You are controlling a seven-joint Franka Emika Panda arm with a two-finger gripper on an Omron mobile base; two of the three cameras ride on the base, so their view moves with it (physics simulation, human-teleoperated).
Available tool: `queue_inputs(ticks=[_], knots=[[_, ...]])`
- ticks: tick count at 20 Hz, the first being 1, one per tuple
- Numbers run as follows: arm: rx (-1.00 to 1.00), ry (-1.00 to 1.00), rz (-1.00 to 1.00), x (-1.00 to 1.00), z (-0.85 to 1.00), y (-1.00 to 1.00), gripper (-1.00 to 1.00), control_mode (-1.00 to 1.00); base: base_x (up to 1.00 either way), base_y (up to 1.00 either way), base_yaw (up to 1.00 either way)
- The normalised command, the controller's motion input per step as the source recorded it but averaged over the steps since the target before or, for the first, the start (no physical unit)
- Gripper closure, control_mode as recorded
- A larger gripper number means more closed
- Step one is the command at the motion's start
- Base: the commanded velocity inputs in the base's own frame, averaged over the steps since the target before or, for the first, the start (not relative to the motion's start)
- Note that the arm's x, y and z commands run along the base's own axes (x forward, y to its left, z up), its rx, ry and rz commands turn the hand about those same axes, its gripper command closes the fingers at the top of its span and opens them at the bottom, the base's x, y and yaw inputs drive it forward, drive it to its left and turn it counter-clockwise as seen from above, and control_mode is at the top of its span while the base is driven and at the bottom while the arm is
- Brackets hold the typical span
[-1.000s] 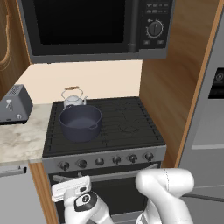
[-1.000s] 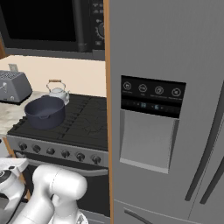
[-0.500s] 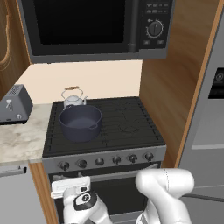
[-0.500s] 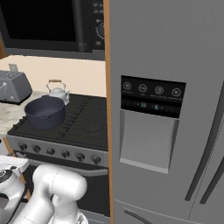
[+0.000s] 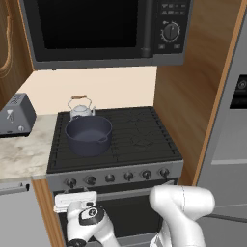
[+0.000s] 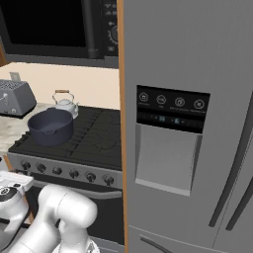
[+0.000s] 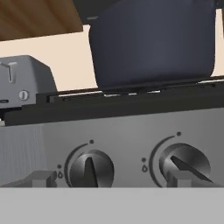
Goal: Pick the kettle from the cabinet and place it on a stove burner. Then pick the pot from the counter and place it on another stove burner. Finally, turn both burners on.
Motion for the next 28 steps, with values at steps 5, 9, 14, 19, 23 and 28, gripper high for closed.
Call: queue_inputs(ticks=[5,9,14,19,23,28], knots=[[0.01,0.02,0.0,0.24,0.0,0.07,-1.0,-1.0,0.0,0.0,0.0],[0.0,0.01,0.0,0.17,0.0,0.12,-1.0,-1.0,0.0,0.0,0.0],[0.0,0.01,0.0,0.14,-0.04,0.22,-1.0,-1.0,0.0,0.0,0.0],[0.0,0.0,0.0,0.1,-0.12,0.12,-1.0,-1.0,0.0,0.0,0.0],[0.0,0.0,0.0,0.05,-0.1,0.01,-1.0,-1.0,0.0,0.0,0.0],[0.01,0.0,0.0,0.0,0.0,0.0,-1.0,-1.0,0.0,0.0,0.0]])
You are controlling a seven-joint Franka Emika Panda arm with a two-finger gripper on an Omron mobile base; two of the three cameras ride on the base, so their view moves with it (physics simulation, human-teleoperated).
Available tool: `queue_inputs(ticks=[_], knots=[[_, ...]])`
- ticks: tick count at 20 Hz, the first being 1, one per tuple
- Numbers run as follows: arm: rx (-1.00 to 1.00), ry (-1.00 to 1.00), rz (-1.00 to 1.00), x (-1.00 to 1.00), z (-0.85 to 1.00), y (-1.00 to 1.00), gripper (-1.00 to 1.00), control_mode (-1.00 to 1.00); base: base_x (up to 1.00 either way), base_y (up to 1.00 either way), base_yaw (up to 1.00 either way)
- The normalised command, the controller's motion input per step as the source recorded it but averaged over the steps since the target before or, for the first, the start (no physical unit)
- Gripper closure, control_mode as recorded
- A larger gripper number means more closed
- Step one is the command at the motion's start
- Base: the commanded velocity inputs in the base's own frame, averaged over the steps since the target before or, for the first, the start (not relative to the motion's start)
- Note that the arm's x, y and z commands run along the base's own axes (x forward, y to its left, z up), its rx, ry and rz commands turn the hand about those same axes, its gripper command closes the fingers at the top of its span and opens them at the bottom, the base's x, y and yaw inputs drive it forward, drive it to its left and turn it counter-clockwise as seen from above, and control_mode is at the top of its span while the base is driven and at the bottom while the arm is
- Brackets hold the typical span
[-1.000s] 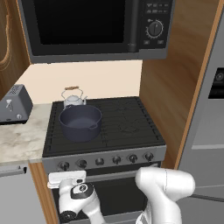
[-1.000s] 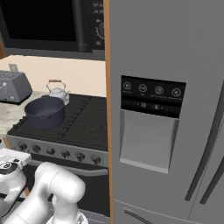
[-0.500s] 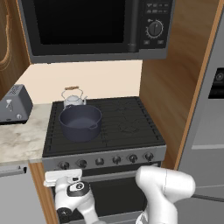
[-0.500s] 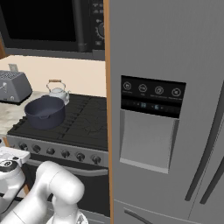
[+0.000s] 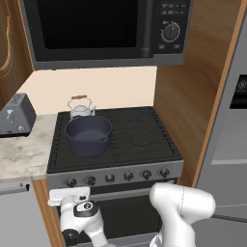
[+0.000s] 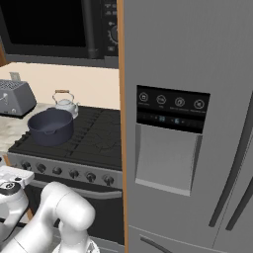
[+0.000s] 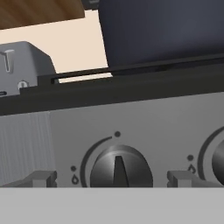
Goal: Pick the kettle from the cabinet and place it on a stove burner. Then pick the pot from the counter and place it on another stove burner. Finally, turn both burners on.
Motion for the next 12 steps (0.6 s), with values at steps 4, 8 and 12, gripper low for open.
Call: queue_inputs(ticks=[4,8,12], knots=[[0.0,-0.01,0.0,0.0,0.03,0.0,-1.0,-1.0,0.0,0.0,0.0],[0.0,0.0,0.0,0.0,0.01,0.0,-1.0,-1.0,0.0,0.0,0.0],[0.0,0.0,0.0,0.0,0.0,0.0,-1.0,-1.0,0.0,0.0,0.0]])
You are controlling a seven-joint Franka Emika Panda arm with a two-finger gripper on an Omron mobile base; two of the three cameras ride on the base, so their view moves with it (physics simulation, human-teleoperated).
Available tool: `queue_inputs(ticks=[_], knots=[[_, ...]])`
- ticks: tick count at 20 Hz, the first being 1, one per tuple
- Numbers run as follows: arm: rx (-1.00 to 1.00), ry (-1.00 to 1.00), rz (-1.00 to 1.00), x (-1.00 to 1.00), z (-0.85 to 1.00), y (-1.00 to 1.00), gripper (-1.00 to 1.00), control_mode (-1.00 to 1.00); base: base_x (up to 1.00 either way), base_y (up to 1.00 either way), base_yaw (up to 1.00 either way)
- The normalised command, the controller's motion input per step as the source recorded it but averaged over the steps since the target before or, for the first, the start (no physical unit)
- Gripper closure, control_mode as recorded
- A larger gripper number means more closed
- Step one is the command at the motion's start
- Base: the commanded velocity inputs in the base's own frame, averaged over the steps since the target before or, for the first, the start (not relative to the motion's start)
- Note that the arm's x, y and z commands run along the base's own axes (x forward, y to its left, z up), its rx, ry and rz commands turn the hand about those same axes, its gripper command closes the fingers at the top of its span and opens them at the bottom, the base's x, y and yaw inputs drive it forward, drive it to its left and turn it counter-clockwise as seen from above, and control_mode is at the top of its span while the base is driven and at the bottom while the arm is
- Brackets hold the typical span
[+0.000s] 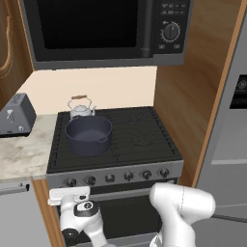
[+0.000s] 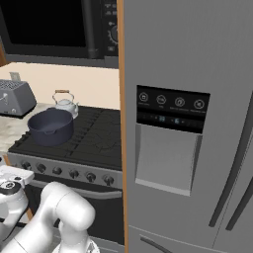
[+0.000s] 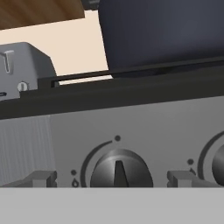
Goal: Pick the kettle from the cabinet and place it on a stove burner. Then pick the pot from the counter and place it on another stove burner. Finally, turn both burners on.
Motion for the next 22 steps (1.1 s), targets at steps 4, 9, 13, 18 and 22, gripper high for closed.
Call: queue_inputs(ticks=[4,9,13,18,22], knots=[[0.0,0.0,0.0,0.0,0.01,-0.01,-1.0,-1.0,0.0,0.0,0.0],[0.0,-0.02,0.0,0.0,0.01,-0.02,-1.0,-1.0,0.0,0.0,0.0],[0.0,-0.01,0.0,0.0,0.0,-0.04,-1.0,-1.0,0.0,0.0,0.0],[0.0,0.0,0.0,0.0,0.0,-0.04,-1.0,-1.0,0.0,0.0,0.0],[0.0,0.0,0.0,0.0,0.0,0.0,-1.0,-1.0,0.0,0.0,0.0]])
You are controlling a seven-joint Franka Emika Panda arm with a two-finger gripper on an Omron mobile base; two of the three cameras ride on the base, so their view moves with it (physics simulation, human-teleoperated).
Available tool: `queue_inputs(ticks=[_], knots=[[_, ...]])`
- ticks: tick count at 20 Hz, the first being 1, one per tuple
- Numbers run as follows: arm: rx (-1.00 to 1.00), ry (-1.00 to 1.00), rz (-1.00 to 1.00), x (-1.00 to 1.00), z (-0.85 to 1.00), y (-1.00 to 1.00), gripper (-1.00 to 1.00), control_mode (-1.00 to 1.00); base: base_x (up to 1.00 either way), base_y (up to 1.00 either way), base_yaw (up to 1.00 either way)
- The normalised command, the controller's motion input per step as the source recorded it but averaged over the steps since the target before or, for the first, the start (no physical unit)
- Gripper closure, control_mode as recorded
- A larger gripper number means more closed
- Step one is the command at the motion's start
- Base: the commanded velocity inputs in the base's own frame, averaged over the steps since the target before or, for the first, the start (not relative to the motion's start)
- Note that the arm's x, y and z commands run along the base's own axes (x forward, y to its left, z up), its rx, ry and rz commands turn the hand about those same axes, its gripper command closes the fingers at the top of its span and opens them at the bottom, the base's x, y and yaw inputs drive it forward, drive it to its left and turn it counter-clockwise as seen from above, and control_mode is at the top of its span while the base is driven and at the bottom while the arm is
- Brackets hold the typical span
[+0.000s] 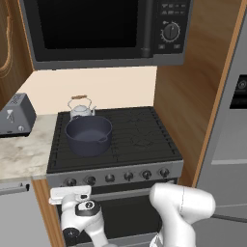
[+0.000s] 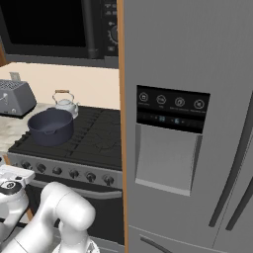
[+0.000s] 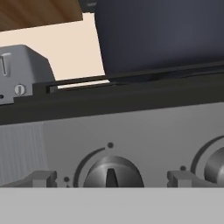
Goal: Pick the kettle from the cabinet and place it on a stove burner. Then pick the pot from the counter and place it on another stove burner. Finally, turn both burners on.
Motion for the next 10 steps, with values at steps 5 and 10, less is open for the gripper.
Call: queue_inputs(ticks=[5,10], knots=[[0.0,0.0,0.0,0.11,0.0,0.0,-1.0,-1.0,0.0,0.0,0.0],[0.0,0.0,0.0,0.14,0.0,0.0,-1.0,-1.0,0.0,0.0,0.0]])
